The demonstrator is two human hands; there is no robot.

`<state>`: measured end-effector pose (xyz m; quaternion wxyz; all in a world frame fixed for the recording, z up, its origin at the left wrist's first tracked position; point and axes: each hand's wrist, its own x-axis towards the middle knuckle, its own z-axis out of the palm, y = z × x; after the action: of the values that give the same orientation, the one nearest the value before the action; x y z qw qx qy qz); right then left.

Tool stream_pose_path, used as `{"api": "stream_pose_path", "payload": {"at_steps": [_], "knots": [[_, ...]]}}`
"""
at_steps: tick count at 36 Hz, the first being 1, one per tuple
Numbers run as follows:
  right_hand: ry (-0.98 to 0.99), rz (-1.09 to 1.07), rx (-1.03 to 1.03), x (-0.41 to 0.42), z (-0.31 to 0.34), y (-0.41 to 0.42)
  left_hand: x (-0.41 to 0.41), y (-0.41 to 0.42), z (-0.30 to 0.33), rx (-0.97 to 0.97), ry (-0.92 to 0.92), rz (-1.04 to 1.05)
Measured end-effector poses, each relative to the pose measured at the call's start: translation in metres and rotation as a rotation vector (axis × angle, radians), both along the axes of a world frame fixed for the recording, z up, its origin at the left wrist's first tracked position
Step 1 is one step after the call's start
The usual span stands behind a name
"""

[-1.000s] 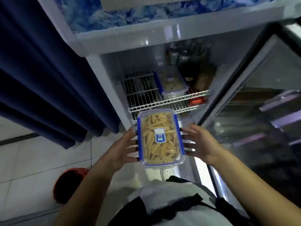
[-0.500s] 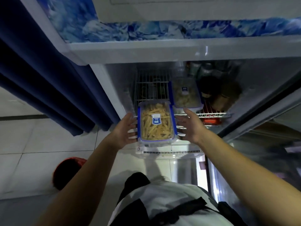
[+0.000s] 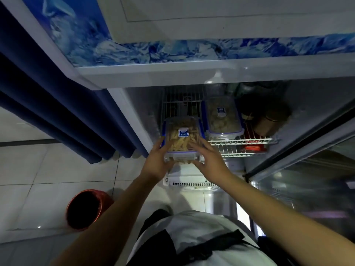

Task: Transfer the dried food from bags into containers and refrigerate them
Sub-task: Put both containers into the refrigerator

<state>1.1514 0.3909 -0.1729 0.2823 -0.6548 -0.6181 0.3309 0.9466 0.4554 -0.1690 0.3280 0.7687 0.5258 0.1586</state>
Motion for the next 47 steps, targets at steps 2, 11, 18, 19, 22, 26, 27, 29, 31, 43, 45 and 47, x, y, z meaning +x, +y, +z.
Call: {"api": "stream_pose_path", "payload": {"at_steps": [2, 11, 18, 19, 22, 26, 27, 29, 31, 43, 45, 47], "knots": [[-0.137, -0.002, 0.042, 0.002, 0.000, 0.006, 0.002, 0.005, 0.000, 0.094, 0.149, -0.023], [-0.407, 0.065, -0.065, 0.014, -0.002, 0.028, 0.035, 0.007, -0.010, 0.240, 0.541, -0.155], [-0.605, 0.015, -0.301, 0.052, -0.011, 0.012, 0.059, -0.004, -0.024, 0.283, 0.680, -0.183], [-0.618, 0.009, -0.343, 0.060, -0.011, 0.011, 0.062, -0.006, -0.026, 0.284, 0.671, -0.181], [-0.655, 0.013, -0.437, 0.079, -0.013, 0.009, 0.065, -0.008, -0.031, 0.285, 0.655, -0.166], [-0.666, 0.023, -0.431, 0.091, -0.015, 0.007, 0.067, 0.008, -0.028, 0.243, 0.713, -0.200], [-0.658, 0.021, -0.424, 0.092, -0.015, 0.007, 0.068, 0.013, -0.026, 0.226, 0.725, -0.211], [-0.647, 0.016, -0.418, 0.092, -0.016, 0.008, 0.073, 0.020, -0.022, 0.190, 0.744, -0.220], [-0.646, 0.011, -0.421, 0.091, -0.016, 0.009, 0.079, 0.027, -0.019, 0.157, 0.773, -0.230], [-0.637, 0.015, -0.410, 0.095, -0.023, 0.007, 0.083, 0.029, -0.035, 0.039, 0.766, -0.239], [-0.640, 0.012, -0.399, 0.096, -0.023, 0.004, 0.084, 0.027, -0.034, 0.031, 0.749, -0.222], [-0.638, 0.008, -0.391, 0.096, -0.022, 0.001, 0.084, 0.027, -0.033, 0.023, 0.736, -0.209]]}}
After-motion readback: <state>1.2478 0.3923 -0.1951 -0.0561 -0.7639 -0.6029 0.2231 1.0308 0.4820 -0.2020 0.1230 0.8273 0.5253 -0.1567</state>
